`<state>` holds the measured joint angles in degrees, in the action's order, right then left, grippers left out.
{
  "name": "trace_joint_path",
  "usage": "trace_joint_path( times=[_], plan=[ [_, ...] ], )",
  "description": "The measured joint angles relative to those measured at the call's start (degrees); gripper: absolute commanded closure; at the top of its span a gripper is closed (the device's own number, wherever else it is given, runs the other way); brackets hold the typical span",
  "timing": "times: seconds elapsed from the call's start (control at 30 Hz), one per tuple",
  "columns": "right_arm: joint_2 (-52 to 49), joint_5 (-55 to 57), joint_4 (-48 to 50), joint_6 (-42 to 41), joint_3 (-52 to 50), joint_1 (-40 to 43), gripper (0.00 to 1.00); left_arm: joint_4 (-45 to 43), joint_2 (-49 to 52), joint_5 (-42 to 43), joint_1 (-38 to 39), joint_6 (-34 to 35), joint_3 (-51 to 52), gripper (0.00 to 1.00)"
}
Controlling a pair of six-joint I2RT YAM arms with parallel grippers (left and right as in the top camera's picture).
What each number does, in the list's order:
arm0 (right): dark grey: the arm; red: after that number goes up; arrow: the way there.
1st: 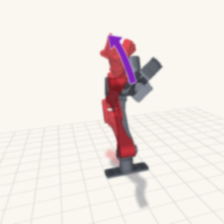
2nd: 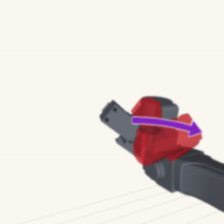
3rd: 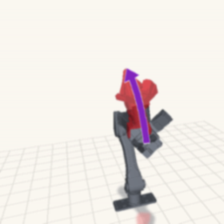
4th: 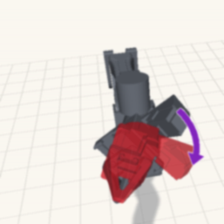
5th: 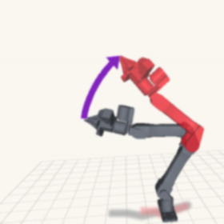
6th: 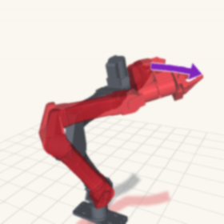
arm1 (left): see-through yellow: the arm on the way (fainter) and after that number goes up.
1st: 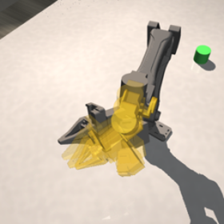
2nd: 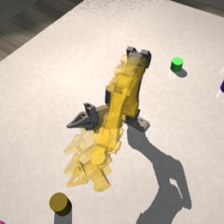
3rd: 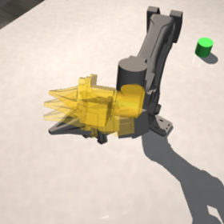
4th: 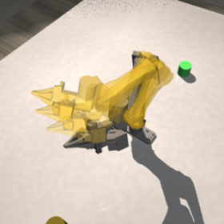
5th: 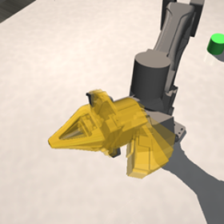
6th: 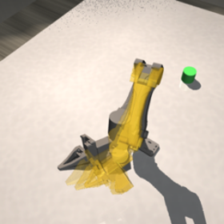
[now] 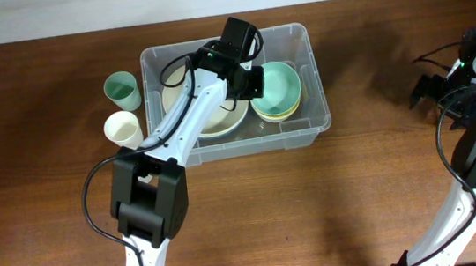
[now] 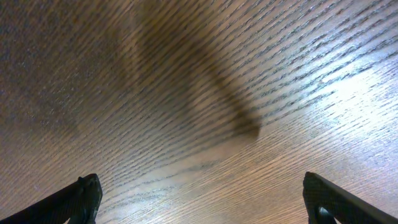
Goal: Pack container
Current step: 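Lower the mint-green bowl onto the yellow bowl and release, then raise the left gripper out of the bin toward the left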
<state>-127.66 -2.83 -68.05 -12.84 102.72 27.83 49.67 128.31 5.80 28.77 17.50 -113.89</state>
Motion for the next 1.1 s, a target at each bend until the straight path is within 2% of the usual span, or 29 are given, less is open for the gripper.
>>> trace_joint_path(
  times=[0.03, 0.3, 0.53, 0.63, 0.8, 1.0, 1.1],
  plan=[
    [0.0, 0.0, 0.0, 0.0, 0.0, 0.0, 0.01, 0.0, 0.1, 0.0, 0.0, 0.0, 0.0, 0.94],
    [0.0, 0.0, 0.0, 0.0, 0.0, 0.0, 0.01, -0.1, 0.6, 0.0, 0.0, -0.2, 0.0, 0.88],
    [0.0, 0.0, 0.0, 0.0, 0.0, 0.0, 0.01, -0.3, 0.6, 0.0, 0.0, -0.8, 0.0, 0.59],
    [0.0, 0.0, 0.0, 0.0, 0.0, 0.0, 0.01, -0.6, 0.6, 0.0, 0.0, -0.9, 0.0, 0.50],
    [0.0, 0.0, 0.0, 0.0, 0.0, 0.0, 0.01, 1.5, 1.0, 0.0, -0.6, -1.8, -3.9, 0.47],
    [0.0, 0.0, 0.0, 0.0, 0.0, 0.0, 0.01, 10.0, 1.1, -3.0, -3.9, -3.7, -17.4, 0.45],
    [0.0, 0.0, 0.0, 0.0, 0.0, 0.0, 0.01, 15.7, 1.1, -6.4, -6.5, -4.3, -24.4, 0.41]
  ],
)
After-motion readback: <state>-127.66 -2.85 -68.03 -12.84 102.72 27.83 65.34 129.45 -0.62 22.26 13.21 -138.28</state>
